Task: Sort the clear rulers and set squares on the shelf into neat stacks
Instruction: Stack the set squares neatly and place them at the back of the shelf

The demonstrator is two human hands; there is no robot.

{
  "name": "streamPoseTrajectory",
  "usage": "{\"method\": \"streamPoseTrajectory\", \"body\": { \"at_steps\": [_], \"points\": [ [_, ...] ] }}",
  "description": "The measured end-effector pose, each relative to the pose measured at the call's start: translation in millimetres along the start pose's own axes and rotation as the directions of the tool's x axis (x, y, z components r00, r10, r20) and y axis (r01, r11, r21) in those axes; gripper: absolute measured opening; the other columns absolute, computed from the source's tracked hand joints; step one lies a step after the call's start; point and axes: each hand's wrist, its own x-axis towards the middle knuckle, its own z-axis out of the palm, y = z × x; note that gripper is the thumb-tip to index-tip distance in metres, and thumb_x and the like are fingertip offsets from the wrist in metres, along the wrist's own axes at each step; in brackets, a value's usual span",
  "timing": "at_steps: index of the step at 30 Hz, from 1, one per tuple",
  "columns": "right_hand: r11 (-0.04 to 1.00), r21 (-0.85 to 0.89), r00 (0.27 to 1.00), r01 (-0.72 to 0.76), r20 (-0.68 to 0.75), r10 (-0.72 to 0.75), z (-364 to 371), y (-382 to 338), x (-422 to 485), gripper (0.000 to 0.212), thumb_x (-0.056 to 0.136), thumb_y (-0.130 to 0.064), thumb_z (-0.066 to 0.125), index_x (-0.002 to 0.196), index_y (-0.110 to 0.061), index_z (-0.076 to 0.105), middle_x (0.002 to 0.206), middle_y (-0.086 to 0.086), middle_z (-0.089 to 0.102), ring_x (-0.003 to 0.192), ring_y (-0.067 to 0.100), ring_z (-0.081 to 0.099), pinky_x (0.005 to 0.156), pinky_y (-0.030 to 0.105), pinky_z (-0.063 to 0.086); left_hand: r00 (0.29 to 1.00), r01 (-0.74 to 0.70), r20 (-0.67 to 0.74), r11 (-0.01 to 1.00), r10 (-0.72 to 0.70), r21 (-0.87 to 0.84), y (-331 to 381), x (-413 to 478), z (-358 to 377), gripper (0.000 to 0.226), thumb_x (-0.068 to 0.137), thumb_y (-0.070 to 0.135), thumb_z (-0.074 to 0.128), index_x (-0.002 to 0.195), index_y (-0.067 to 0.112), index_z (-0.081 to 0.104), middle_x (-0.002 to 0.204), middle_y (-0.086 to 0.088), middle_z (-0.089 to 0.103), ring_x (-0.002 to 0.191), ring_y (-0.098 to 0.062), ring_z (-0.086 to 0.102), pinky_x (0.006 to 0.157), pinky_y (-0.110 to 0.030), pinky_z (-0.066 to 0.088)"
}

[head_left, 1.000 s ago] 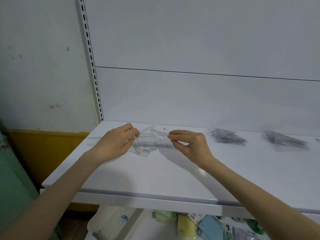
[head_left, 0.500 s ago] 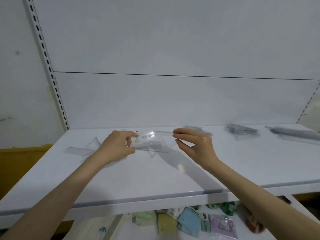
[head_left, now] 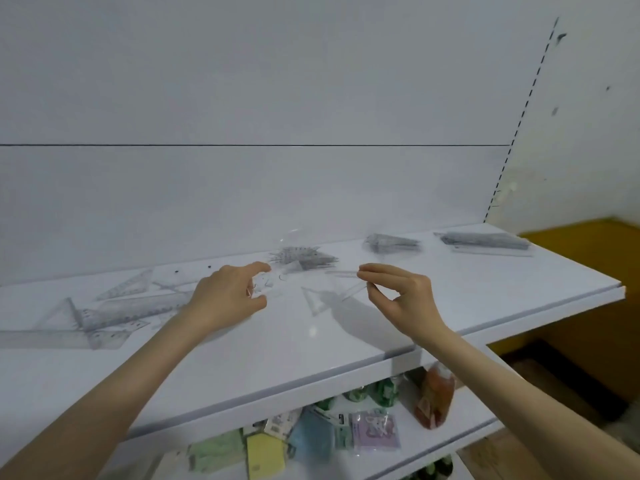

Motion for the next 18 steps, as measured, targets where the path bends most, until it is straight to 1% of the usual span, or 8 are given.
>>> {"method": "streamPoseTrajectory", "body": {
  "at_steps": [3, 7, 8, 10, 12, 15, 17, 18],
  "points": [
    [0.999, -0.021, 1.0, -0.024, 0.008, 0.024, -21.2, 23.4, -0.1, 0.024, 0.079, -0.003, 0.063, 0.097, -0.01, 0.077, 0.106, 0.001, 0.072, 0.102, -0.003, 0.06, 0.091, 0.007, 0.045, 1.0, 0.017, -0.023, 1.0, -0.017, 0.015, 24.4, 13.5, 13.3, 0.043, 0.082, 0.03, 0.061, 0.122, 0.031, 0.046, 0.088, 0.009, 0.061, 0.085, -0.017, 0.055, 0.065, -0.028, 0.038],
    [0.998, 0.019, 0.996, -0.063, 0.059, 0.061, -40.2, 55.4, 6.0, 0.03, 0.082, -0.019, 0.054, 0.1, -0.011, 0.076, 0.109, -0.007, 0.067, 0.104, -0.008, 0.057, 0.089, 0.005, 0.044, 0.995, 0.073, -0.064, 0.997, -0.07, 0.038, 52.0, 31.3, 29.6, 0.029, 0.082, 0.028, 0.06, 0.108, 0.026, 0.048, 0.09, 0.01, 0.059, 0.084, -0.017, 0.053, 0.064, -0.029, 0.035],
    [0.996, 0.032, 0.994, -0.078, 0.08, 0.075, -42.0, 63.9, 9.9, 0.029, 0.083, -0.018, 0.055, 0.102, -0.011, 0.076, 0.11, -0.009, 0.066, 0.105, -0.009, 0.055, 0.088, 0.004, 0.043, 0.994, 0.086, -0.067, 0.994, -0.082, 0.063, 57.4, 34.5, 32.3, 0.027, 0.082, 0.028, 0.06, 0.106, 0.026, 0.049, 0.092, 0.01, 0.057, 0.086, -0.017, 0.053, 0.064, -0.028, 0.035],
    [0.994, 0.051, 0.988, -0.094, 0.126, 0.087, -40.0, 80.3, 20.2, 0.025, 0.084, -0.007, 0.061, 0.105, -0.009, 0.075, 0.112, -0.009, 0.064, 0.107, -0.01, 0.053, 0.088, 0.001, 0.04, 0.99, 0.127, -0.073, 0.988, -0.121, 0.089, 62.6, 36.3, 35.9, 0.025, 0.082, 0.028, 0.06, 0.105, 0.026, 0.052, 0.094, 0.011, 0.056, 0.089, -0.016, 0.052, 0.066, -0.028, 0.034],
    [0.994, 0.066, 0.983, -0.089, 0.168, 0.077, -30.5, 93.9, 35.5, 0.024, 0.086, -0.001, 0.064, 0.108, -0.008, 0.073, 0.115, -0.004, 0.066, 0.106, -0.003, 0.057, 0.089, -0.002, 0.035, 0.98, 0.188, -0.086, 0.979, -0.181, 0.084, 59.9, 32.6, 35.7, 0.024, 0.082, 0.027, 0.061, 0.104, 0.027, 0.054, 0.093, 0.012, 0.056, 0.088, -0.015, 0.051, 0.067, -0.027, 0.035],
    [0.995, 0.071, 0.965, -0.076, 0.257, 0.056, -2.3, 104.1, 60.4, 0.023, 0.09, -0.006, 0.063, 0.112, -0.007, 0.072, 0.121, 0.004, 0.067, 0.107, 0.012, 0.063, 0.089, -0.004, 0.031, 0.954, 0.28, -0.123, 0.959, -0.273, 0.046, 46.9, 18.8, 28.6, 0.023, 0.079, 0.024, 0.064, 0.101, 0.029, 0.057, 0.09, 0.014, 0.057, 0.085, -0.015, 0.052, 0.069, -0.028, 0.038],
    [0.996, 0.083, 0.944, -0.032, 0.329, 0.002, 21.3, 102.9, 72.7, 0.024, 0.091, -0.005, 0.061, 0.113, -0.004, 0.07, 0.122, 0.008, 0.066, 0.11, 0.019, 0.063, 0.091, -0.004, 0.028, 0.941, 0.317, -0.137, 0.948, -0.309, 0.034, 39.7, 8.4, 23.2, 0.025, 0.077, 0.022, 0.066, 0.099, 0.031, 0.059, 0.089, 0.015, 0.058, 0.08, -0.014, 0.053, 0.07, -0.029, 0.042],
    [0.996, 0.094, 0.933, 0.004, 0.357, -0.037, 32.7, 99.4, 78.1, 0.023, 0.091, -0.003, 0.06, 0.112, -0.001, 0.07, 0.12, 0.011, 0.067, 0.108, 0.023, 0.064, 0.093, -0.001, 0.03, 0.938, 0.326, -0.136, 0.945, -0.318, 0.035, 37.4, 4.5, 20.7, 0.025, 0.077, 0.021, 0.067, 0.098, 0.032, 0.059, 0.09, 0.015, 0.059, 0.078, -0.013, 0.053, 0.07, -0.03, 0.044]
  ]
}}
